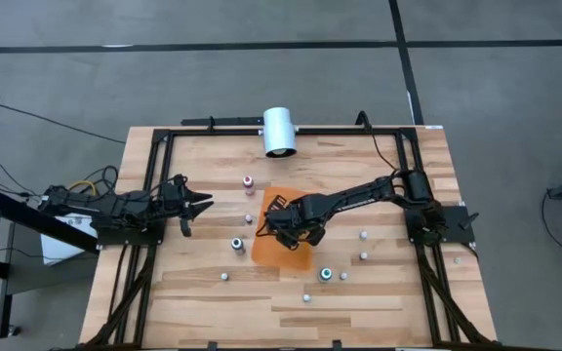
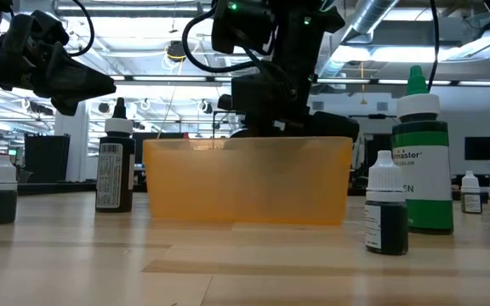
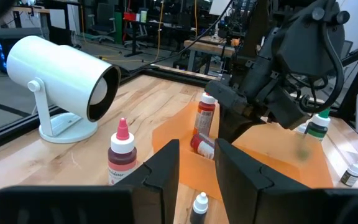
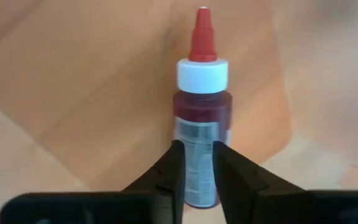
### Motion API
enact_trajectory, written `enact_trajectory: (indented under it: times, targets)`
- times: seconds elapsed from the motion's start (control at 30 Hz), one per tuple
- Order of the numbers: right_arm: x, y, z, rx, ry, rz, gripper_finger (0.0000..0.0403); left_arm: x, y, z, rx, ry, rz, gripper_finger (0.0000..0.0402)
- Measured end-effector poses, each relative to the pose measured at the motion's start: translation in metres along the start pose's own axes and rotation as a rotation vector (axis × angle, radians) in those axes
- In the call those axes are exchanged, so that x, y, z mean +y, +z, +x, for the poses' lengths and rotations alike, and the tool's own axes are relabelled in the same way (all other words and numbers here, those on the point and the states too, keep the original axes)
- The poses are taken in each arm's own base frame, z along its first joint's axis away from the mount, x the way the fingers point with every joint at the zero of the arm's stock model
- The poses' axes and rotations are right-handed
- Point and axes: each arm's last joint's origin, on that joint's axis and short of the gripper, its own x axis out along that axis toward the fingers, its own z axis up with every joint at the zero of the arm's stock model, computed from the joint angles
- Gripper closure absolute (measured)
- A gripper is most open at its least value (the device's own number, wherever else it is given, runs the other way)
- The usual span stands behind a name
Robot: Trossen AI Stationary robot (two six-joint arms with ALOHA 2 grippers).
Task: Pick & Place food coloring
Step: Put the large red food coloring bottle into the orange bin
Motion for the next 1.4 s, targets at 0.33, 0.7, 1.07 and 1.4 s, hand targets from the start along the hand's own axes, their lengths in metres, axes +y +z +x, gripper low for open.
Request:
enact_trajectory:
  times: [0.33,0.7,1.07,1.4]
  targets:
    - [0.000,0.000,0.000,0.001,0.001,0.000,0.0336,0.000,0.000,0.000,0.000,0.000,0.000,0.0309]
    - [0.002,0.003,-0.002,-0.009,-0.005,0.009,0.0229,0.000,0.000,0.000,0.000,0.000,0.000,0.0309]
    - [-0.004,-0.006,0.001,-0.012,0.015,0.035,0.0217,0.000,0.000,0.000,0.000,0.000,0.000,0.0309]
    - [-0.003,-0.005,0.008,-0.021,0.046,0.066,0.0231,0.000,0.000,0.000,0.000,0.000,0.000,0.0309]
